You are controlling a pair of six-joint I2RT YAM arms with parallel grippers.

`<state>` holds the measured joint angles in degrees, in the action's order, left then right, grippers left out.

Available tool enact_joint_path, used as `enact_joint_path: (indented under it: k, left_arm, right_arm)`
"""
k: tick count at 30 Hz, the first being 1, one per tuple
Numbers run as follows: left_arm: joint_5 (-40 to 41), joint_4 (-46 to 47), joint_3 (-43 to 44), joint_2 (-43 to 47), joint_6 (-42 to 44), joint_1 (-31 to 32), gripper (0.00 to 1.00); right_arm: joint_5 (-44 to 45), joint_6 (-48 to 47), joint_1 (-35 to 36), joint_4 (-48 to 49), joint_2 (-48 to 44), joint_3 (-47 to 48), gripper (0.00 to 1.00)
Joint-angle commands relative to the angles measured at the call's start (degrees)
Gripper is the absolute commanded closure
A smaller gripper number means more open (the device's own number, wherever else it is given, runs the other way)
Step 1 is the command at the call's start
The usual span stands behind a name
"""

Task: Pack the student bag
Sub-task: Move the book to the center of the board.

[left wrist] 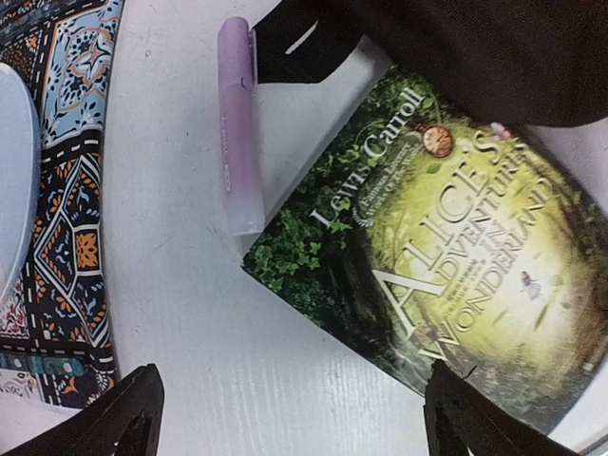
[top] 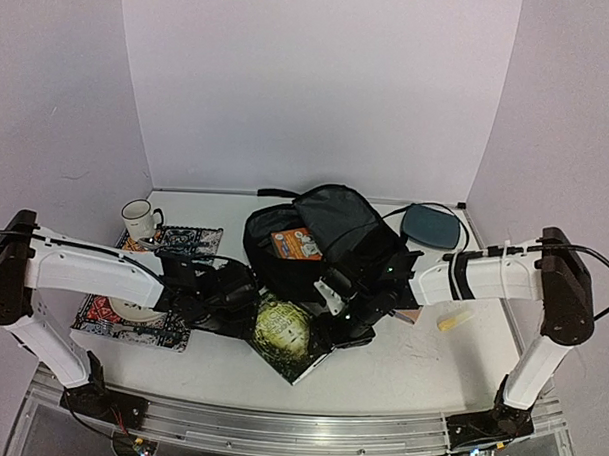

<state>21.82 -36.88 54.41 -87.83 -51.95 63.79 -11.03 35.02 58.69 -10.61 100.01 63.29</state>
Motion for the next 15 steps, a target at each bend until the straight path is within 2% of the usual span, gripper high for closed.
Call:
enact_joint_path:
  k: [1,7,15]
  left_arm:
    - [-6.83,5.91,-3.26,4.45,-5.33,-3.30,0.03]
    - [-16.81,18.51,-12.32,7.88,-11.18,-7.62,0.06]
    - [-19.59,26.26,-15.04,6.79,-18.23,-8.41,0.06]
  right_arm:
    - [2.99,-4.56,-2.27,-2.84,0.82,3.34,0.29]
    - [4.43,-7.64,-4.67,-4.99,1.82,5.91,0.25]
    - [4.50,-11.38,-6.58,-4.51,11.62,11.42,0.24]
